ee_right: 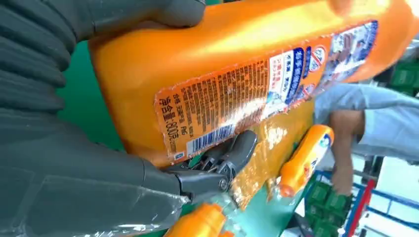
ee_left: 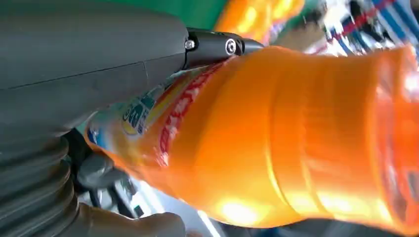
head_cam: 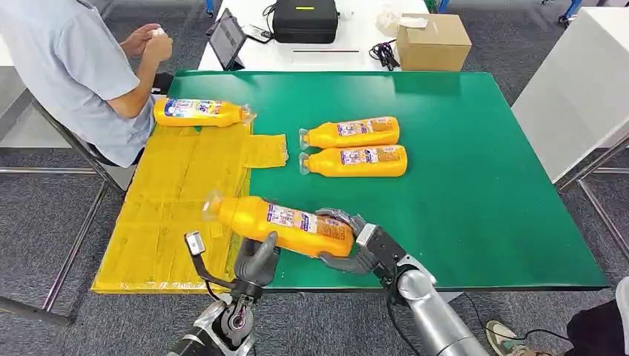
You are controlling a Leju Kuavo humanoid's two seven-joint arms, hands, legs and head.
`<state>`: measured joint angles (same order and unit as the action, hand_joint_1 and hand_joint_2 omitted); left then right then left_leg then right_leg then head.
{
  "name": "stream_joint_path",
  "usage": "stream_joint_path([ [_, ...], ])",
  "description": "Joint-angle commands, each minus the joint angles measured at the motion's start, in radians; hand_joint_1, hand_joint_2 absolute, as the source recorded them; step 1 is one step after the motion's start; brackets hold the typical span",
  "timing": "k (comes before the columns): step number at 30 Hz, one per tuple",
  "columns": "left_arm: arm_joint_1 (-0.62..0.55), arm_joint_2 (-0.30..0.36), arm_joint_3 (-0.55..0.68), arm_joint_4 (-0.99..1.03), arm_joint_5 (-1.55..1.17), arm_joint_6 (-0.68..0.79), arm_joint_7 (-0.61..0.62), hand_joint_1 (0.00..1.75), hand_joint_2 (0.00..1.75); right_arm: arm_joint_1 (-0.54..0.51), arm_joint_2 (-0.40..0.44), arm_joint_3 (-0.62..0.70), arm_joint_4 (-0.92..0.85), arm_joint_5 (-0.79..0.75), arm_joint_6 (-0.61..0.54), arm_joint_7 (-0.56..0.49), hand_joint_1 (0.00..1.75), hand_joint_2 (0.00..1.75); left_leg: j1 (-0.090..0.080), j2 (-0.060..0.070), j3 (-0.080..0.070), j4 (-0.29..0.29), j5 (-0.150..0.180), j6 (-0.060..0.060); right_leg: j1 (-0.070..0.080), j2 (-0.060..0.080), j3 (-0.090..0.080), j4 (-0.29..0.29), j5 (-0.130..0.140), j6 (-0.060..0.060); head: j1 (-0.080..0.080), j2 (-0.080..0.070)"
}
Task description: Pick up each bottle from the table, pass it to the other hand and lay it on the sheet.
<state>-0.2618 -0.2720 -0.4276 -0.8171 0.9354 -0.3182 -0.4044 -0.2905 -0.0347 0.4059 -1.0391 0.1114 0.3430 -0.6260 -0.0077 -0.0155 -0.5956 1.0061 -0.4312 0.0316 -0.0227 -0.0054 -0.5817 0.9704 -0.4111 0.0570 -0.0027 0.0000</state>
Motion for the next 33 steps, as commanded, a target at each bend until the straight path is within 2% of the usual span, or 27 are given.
stream_joint_path([
  [1, -0.035, 0.005, 0.005, 0.061, 0.005, -0.058, 0.0, 0.0, 1.75, -0.062, 0.026, 0.048, 0.103, 0.014, 0.024, -0.011, 1.75, 1.75, 0.001, 0.002, 0.002, 0.0, -0.001, -0.002, 0.001, 0.002, 0.002, -0.001, 0.0, -0.002, 0.0, 0.0],
  [7, -0.033, 0.007, 0.009, 0.04, -0.034, -0.062, -0.046, 0.03, 1.75, -0.063, 0.04, 0.038, 0.125, -0.005, 0.024, 0.01, 1.75, 1.75, 0.002, 0.004, 0.003, 0.001, -0.002, -0.002, 0.002, 0.003, 0.002, 0.0, 0.0, -0.003, 0.0, 0.0],
  [8, -0.032, 0.007, 0.01, 0.037, -0.036, -0.062, -0.046, 1.29, 1.75, -0.065, 0.041, 0.032, 0.132, -0.013, 0.028, 0.012, 1.75, 1.75, 0.001, 0.002, 0.002, 0.0, -0.001, -0.002, 0.001, 0.001, 0.001, 0.0, 0.0, -0.002, 0.0, 0.0],
  [9, -0.031, 0.009, 0.01, 0.035, -0.04, -0.069, -0.05, 1.75, 1.75, -0.065, 0.043, 0.027, 0.137, -0.018, 0.027, 0.013, 1.75, 1.75, 0.002, 0.003, 0.003, 0.001, -0.002, -0.002, 0.002, 0.002, 0.003, 0.0, -0.001, -0.003, 0.0, 0.0],
  [24, -0.033, 0.005, 0.01, 0.039, -0.083, -0.047, -0.07, 1.75, 1.75, -0.064, 0.048, 0.025, 0.148, -0.027, 0.033, 0.038, 1.71, 1.75, 0.001, 0.002, 0.002, 0.0, -0.001, -0.002, 0.001, 0.001, 0.001, 0.0, 0.0, -0.002, 0.0, 0.0],
  [25, -0.033, 0.005, 0.012, 0.036, -0.095, -0.034, -0.077, 1.75, 1.75, -0.061, 0.049, 0.024, 0.149, -0.031, 0.033, 0.041, 1.48, 1.75, 0.002, 0.002, 0.003, 0.001, -0.002, -0.002, 0.002, 0.001, 0.002, 0.0, -0.001, -0.003, 0.0, 0.0],
  [26, -0.033, 0.005, 0.015, 0.032, -0.105, -0.022, -0.081, 1.75, 1.75, -0.058, 0.049, 0.026, 0.151, -0.033, 0.031, 0.043, 0.47, 1.75, 0.001, 0.001, 0.002, 0.0, -0.001, -0.002, 0.001, 0.0, 0.001, 0.0, 0.0, -0.002, 0.0, 0.0],
  [27, -0.032, 0.006, 0.016, 0.026, -0.116, -0.007, -0.083, 1.75, 1.75, -0.055, 0.051, 0.023, 0.155, -0.036, 0.026, 0.05, 0.0, 1.75, 0.002, 0.002, 0.003, 0.001, -0.002, -0.002, 0.002, 0.001, 0.003, -0.001, -0.001, -0.003, 0.0, 0.0],
  [31, -0.034, 0.011, 0.009, 0.011, -0.153, 0.026, -0.099, 1.75, 1.75, -0.05, 0.048, 0.022, 0.16, -0.035, 0.019, 0.057, 0.0, 1.75, 0.001, 0.001, 0.001, 0.0, -0.001, -0.001, 0.001, 0.0, 0.001, -0.001, 0.0, -0.002, 0.0, 0.0],
  [33, -0.027, 0.021, -0.004, -0.027, -0.223, 0.101, -0.123, 1.75, 1.75, -0.035, 0.043, 0.018, 0.147, -0.014, -0.021, 0.062, 0.0, 1.75, 0.001, 0.001, 0.001, 0.0, -0.001, -0.001, 0.001, 0.0, 0.001, -0.001, 0.0, -0.002, 0.0, 0.0],
])
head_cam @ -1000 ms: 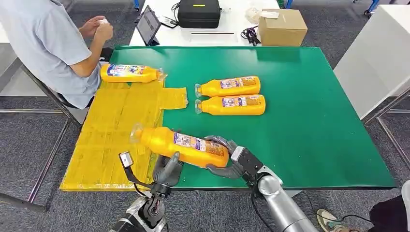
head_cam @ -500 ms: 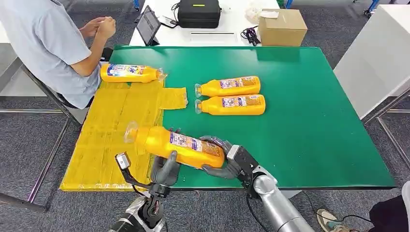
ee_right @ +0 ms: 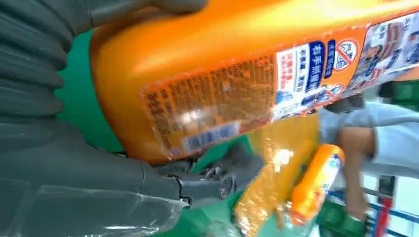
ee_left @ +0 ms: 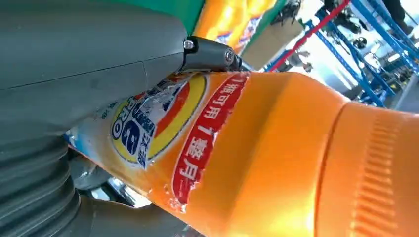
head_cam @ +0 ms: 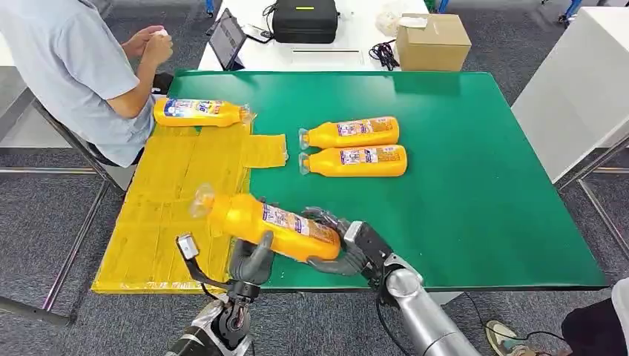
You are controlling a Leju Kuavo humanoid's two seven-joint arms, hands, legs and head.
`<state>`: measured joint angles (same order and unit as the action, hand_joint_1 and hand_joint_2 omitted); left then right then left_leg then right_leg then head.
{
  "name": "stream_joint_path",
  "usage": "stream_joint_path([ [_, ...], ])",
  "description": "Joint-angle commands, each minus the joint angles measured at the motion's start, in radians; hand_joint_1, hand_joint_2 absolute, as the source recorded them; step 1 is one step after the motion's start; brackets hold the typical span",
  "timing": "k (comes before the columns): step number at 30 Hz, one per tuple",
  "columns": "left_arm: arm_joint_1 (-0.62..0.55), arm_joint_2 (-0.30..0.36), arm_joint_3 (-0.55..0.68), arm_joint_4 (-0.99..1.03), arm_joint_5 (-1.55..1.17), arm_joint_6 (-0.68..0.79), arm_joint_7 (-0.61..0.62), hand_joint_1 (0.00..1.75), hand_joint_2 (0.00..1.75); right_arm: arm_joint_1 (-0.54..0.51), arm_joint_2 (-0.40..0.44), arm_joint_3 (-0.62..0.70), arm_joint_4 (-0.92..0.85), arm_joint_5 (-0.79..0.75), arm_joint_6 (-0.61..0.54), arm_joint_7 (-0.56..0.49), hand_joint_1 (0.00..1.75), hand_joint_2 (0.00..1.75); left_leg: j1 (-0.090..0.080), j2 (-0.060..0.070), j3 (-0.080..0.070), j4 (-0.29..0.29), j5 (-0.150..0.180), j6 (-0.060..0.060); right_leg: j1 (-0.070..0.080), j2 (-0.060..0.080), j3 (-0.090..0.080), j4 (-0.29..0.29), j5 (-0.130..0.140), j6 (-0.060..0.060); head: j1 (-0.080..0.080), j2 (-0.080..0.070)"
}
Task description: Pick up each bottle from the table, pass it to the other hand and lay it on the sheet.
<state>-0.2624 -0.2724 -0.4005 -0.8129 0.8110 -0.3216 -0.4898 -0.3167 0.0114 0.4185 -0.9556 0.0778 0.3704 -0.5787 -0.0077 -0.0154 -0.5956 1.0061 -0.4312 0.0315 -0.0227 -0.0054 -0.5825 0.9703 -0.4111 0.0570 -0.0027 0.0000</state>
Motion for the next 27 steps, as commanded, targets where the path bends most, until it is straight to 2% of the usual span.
stream_joint_path([
  [1, -0.019, 0.025, -0.031, -0.06, -0.134, 0.135, -0.056, 1.75, 1.75, 0.0, -0.007, 0.004, 0.055, 0.034, -0.069, 0.016, 0.0, 1.75, 0.002, 0.002, 0.003, 0.001, -0.002, -0.002, 0.002, 0.001, 0.003, 0.0, -0.001, -0.003, 0.0, 0.0],
  [4, 0.02, 0.045, -0.015, -0.177, -0.241, 0.213, -0.068, 1.75, 1.75, 0.036, -0.013, -0.016, 0.027, 0.078, -0.134, 0.019, 0.0, 1.75, 0.001, 0.0, 0.002, 0.0, -0.001, -0.002, 0.002, 0.0, 0.002, -0.001, -0.001, -0.002, 0.0, 0.0],
  [10, 0.076, 0.069, 0.013, -0.313, -0.266, 0.227, -0.046, 1.75, 1.75, 0.048, 0.005, -0.043, 0.043, 0.088, -0.164, 0.02, 0.0, 1.75, 0.002, 0.003, 0.003, 0.001, -0.002, -0.002, 0.002, 0.003, 0.002, 0.0, -0.001, -0.003, 0.0, 0.0],
  [15, 0.077, 0.065, 0.027, -0.325, -0.293, 0.248, -0.035, 1.75, 1.75, 0.041, 0.017, -0.048, 0.049, 0.104, -0.175, 0.011, 0.0, 1.75, 0.001, 0.003, 0.001, 0.0, -0.001, -0.002, 0.002, 0.003, 0.001, 0.0, 0.0, -0.002, 0.0, 0.0],
  [16, 0.072, 0.07, 0.02, -0.329, -0.337, 0.293, -0.045, 1.75, 1.75, 0.044, 0.02, -0.055, 0.046, 0.107, -0.184, 0.011, 0.0, 1.75, 0.002, 0.004, 0.003, 0.001, -0.002, -0.003, 0.002, 0.003, 0.002, 0.0, -0.001, -0.003, 0.0, 0.0],
  [17, 0.061, 0.078, 0.0, -0.332, -0.457, 0.421, -0.064, 1.75, 1.75, 0.052, 0.022, -0.064, 0.037, 0.109, -0.194, 0.012, 0.0, 1.75, 0.001, 0.003, 0.001, 0.0, -0.001, -0.002, 0.002, 0.002, 0.001, 0.0, 0.0, -0.002, 0.0, 0.0],
  [19, 0.058, 0.073, 0.004, -0.336, -0.462, 0.427, -0.061, 1.75, 1.75, 0.058, 0.02, -0.067, 0.032, 0.11, -0.197, 0.012, 0.0, 1.75, 0.001, 0.002, 0.001, 0.0, -0.001, -0.002, 0.001, 0.001, 0.001, 0.0, 0.0, -0.002, 0.0, 0.0],
  [20, 0.039, 0.091, -0.032, -0.323, -0.65, 0.6, -0.086, 1.75, 1.75, 0.068, 0.016, -0.071, 0.022, 0.115, -0.205, 0.015, 0.0, 1.75, 0.002, 0.002, 0.002, 0.001, -0.002, -0.002, 0.002, 0.001, 0.002, 0.0, -0.001, -0.003, 0.0, 0.0],
  [23, -0.017, 0.144, -0.066, -0.275, -1.013, 0.898, -0.08, 1.75, 1.75, 0.072, 0.016, -0.083, 0.025, 0.126, -0.216, 0.007, 0.0, 1.75, 0.001, 0.0, 0.001, 0.0, 0.0, -0.002, 0.001, -0.001, 0.001, 0.0, -0.001, -0.002, 0.0, 0.0],
  [27, -0.01, 0.147, -0.028, -0.298, -1.036, 0.869, -0.072, 1.75, 1.75, 0.065, 0.024, -0.088, 0.034, 0.132, -0.217, 0.004, 0.0, 1.75, 0.001, 0.002, 0.001, 0.0, -0.001, -0.002, 0.001, 0.001, 0.0, 0.0, 0.0, -0.002, 0.0, 0.0],
])
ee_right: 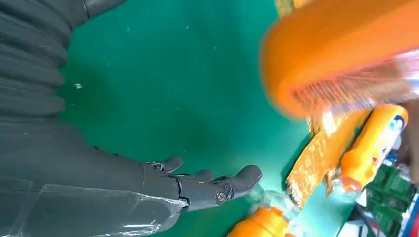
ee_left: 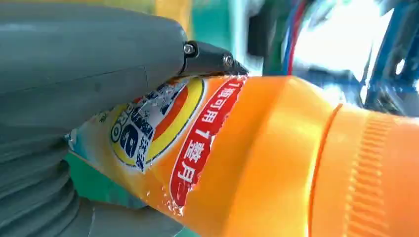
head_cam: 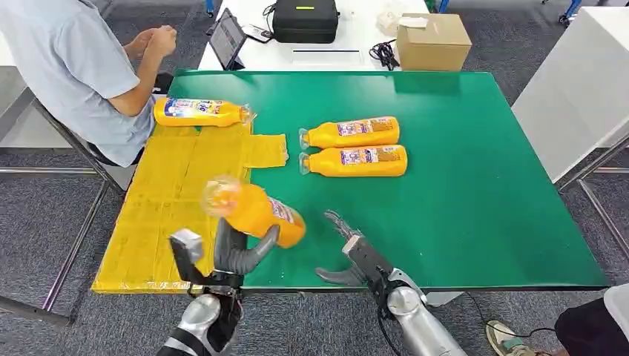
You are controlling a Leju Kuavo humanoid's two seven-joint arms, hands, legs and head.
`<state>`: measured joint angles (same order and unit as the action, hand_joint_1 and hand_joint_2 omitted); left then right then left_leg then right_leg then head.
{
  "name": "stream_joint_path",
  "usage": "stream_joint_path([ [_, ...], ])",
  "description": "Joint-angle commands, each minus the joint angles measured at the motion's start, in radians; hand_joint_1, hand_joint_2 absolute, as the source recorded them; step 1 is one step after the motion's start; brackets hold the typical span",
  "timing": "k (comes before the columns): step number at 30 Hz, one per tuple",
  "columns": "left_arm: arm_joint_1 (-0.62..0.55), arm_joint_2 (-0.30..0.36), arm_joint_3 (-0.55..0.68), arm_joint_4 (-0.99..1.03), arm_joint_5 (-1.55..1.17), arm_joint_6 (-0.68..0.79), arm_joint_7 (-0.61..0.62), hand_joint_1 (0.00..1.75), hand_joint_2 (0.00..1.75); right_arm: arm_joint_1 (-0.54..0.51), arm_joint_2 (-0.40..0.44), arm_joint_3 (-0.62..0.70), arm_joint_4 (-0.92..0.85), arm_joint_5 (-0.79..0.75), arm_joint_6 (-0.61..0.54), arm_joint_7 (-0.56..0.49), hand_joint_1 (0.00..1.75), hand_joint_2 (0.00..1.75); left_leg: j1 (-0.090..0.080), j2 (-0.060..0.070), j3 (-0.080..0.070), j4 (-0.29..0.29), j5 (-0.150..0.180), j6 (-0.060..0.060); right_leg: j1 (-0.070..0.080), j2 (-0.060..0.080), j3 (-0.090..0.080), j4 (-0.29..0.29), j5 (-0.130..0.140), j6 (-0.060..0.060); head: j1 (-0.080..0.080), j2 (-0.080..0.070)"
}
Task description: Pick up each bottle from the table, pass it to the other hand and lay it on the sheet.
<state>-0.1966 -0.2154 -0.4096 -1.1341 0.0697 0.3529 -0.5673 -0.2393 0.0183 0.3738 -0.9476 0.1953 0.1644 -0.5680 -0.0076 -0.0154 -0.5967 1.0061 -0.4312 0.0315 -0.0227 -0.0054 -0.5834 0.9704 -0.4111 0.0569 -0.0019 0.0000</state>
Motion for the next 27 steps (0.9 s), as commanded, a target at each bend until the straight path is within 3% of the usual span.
stream_joint_path([
  [1, -0.07, 0.084, -0.015, 0.019, -0.303, 0.191, 0.006, 1.75, 1.75, -0.014, 0.018, -0.044, 0.028, 0.016, -0.011, -0.007, 0.0, 1.75, 0.0, 0.002, 0.002, 0.0, -0.001, -0.002, 0.001, 0.001, 0.001, 0.0, 0.0, -0.002, 0.0, 0.0],
  [17, -0.07, 0.082, -0.018, 0.022, -0.325, 0.202, 0.006, 1.75, 1.75, -0.013, 0.018, -0.046, 0.028, 0.016, -0.012, -0.007, 0.0, 1.75, 0.002, 0.002, 0.003, 0.001, -0.002, -0.002, 0.002, 0.001, 0.002, 0.0, -0.001, -0.003, 0.0, 0.0],
  [22, -0.097, 0.125, 0.034, 0.006, -0.504, 0.245, 0.055, 1.75, 1.75, -0.007, 0.032, -0.072, 0.022, 0.022, -0.023, -0.008, 0.0, 1.75, 0.002, 0.002, 0.003, 0.001, -0.001, -0.002, 0.002, 0.002, 0.002, 0.0, -0.001, -0.003, 0.0, 0.0],
  [27, -0.217, 0.195, 0.018, 0.254, -0.977, 0.321, 0.266, 1.75, 1.75, -0.033, 0.024, -0.072, 0.053, 0.028, -0.003, -0.01, 0.0, 1.75, 0.003, 0.003, 0.003, 0.001, -0.002, -0.003, 0.003, 0.002, 0.003, 0.0, -0.001, -0.004, 0.0, 0.0],
])
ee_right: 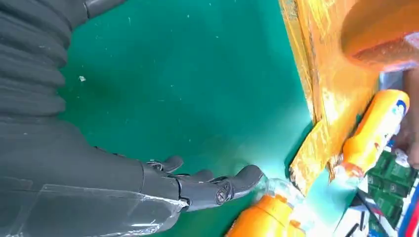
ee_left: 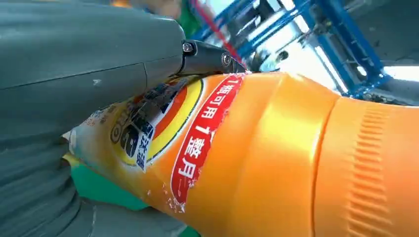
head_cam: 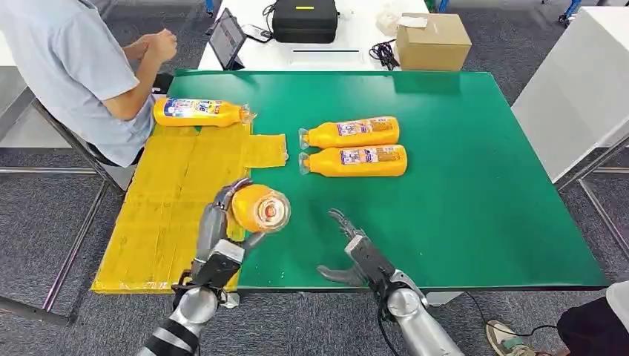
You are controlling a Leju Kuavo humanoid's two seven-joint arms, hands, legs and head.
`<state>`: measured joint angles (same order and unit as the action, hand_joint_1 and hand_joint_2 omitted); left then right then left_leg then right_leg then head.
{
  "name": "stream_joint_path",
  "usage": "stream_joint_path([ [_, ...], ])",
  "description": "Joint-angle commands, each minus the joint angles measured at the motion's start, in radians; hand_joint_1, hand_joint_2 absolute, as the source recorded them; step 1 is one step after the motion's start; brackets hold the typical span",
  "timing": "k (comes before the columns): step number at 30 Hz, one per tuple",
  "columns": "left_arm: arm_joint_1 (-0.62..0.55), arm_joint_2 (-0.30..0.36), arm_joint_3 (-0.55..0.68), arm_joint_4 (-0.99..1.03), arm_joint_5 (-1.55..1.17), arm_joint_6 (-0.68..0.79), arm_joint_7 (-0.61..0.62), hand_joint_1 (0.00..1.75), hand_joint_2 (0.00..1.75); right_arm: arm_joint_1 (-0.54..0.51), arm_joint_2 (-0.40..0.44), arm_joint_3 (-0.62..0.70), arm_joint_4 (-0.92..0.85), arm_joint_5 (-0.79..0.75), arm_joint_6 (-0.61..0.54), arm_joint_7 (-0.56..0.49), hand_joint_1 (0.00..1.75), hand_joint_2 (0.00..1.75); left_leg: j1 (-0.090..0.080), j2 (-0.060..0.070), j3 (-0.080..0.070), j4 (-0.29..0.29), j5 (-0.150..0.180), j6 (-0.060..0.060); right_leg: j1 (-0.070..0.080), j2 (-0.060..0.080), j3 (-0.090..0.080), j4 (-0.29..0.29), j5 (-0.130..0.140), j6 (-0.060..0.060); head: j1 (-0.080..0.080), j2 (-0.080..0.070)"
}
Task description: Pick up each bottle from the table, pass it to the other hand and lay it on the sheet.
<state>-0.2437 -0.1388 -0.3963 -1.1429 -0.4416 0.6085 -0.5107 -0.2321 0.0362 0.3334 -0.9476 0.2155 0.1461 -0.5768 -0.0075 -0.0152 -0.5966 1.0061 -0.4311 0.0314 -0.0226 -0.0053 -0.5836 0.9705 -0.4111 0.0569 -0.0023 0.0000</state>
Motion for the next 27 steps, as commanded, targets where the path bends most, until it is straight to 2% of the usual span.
stream_joint_path([
  [1, -0.197, 0.122, 0.011, 0.326, -0.499, 0.066, 0.227, 1.75, 1.75, -0.047, 0.007, -0.032, 0.062, 0.01, 0.017, -0.003, 0.0, 1.75, 0.001, 0.002, 0.003, 0.0, -0.001, -0.002, 0.002, 0.001, 0.003, -0.001, 0.0, -0.003, 0.0, 0.0],
  [2, -0.243, 0.136, -0.002, 0.424, -0.588, 0.06, 0.283, 1.75, 1.75, -0.059, 0.008, -0.029, 0.075, 0.011, 0.027, -0.006, 0.0, 1.75, 0.002, 0.003, 0.005, -0.001, 0.0, -0.003, 0.002, 0.002, 0.004, -0.001, 0.001, -0.004, 0.0, 0.0],
  [3, -0.293, 0.155, -0.031, 0.537, -0.721, 0.042, 0.407, 1.75, 1.75, -0.067, 0.012, -0.031, 0.082, 0.011, 0.025, -0.008, 0.0, 1.75, 0.001, 0.002, 0.003, -0.001, 0.0, -0.002, 0.001, 0.001, 0.003, -0.001, 0.0, -0.003, 0.0, 0.0],
  [7, -0.328, 0.14, 0.006, 0.629, -0.747, 0.07, 0.373, 1.75, 1.75, -0.045, 0.01, -0.039, 0.061, 0.014, 0.026, -0.006, 0.0, 1.75, 0.001, 0.003, 0.003, 0.0, 0.001, -0.002, 0.002, 0.002, 0.002, 0.0, 0.001, -0.004, 0.0, 0.0],
  [13, -0.314, 0.126, 0.021, 0.548, -0.791, 0.015, 0.426, 1.75, 1.75, -0.016, 0.009, -0.056, 0.047, 0.015, 0.027, -0.005, 0.0, 1.75, 0.002, 0.002, 0.003, 0.001, 0.0, -0.002, 0.003, 0.0, 0.003, 0.0, 0.0, -0.005, 0.0, 0.0],
  [19, -0.39, 0.112, -0.016, 0.649, -0.879, -0.169, 0.54, 1.75, 1.75, -0.031, 0.024, -0.06, 0.07, 0.019, 0.036, -0.003, 0.0, 1.75, 0.002, 0.002, -0.001, 0.001, 0.001, -0.003, 0.002, 0.001, -0.001, 0.001, 0.001, -0.005, 0.0, 0.0],
  [27, -0.428, 0.088, -0.016, 0.688, -0.883, -0.242, 0.577, 1.75, 1.75, -0.03, 0.026, -0.068, 0.07, 0.024, 0.033, 0.002, 0.0, 1.75, 0.002, 0.003, 0.001, 0.001, 0.001, -0.003, 0.002, 0.001, 0.0, 0.001, 0.001, -0.005, 0.0, 0.0],
])
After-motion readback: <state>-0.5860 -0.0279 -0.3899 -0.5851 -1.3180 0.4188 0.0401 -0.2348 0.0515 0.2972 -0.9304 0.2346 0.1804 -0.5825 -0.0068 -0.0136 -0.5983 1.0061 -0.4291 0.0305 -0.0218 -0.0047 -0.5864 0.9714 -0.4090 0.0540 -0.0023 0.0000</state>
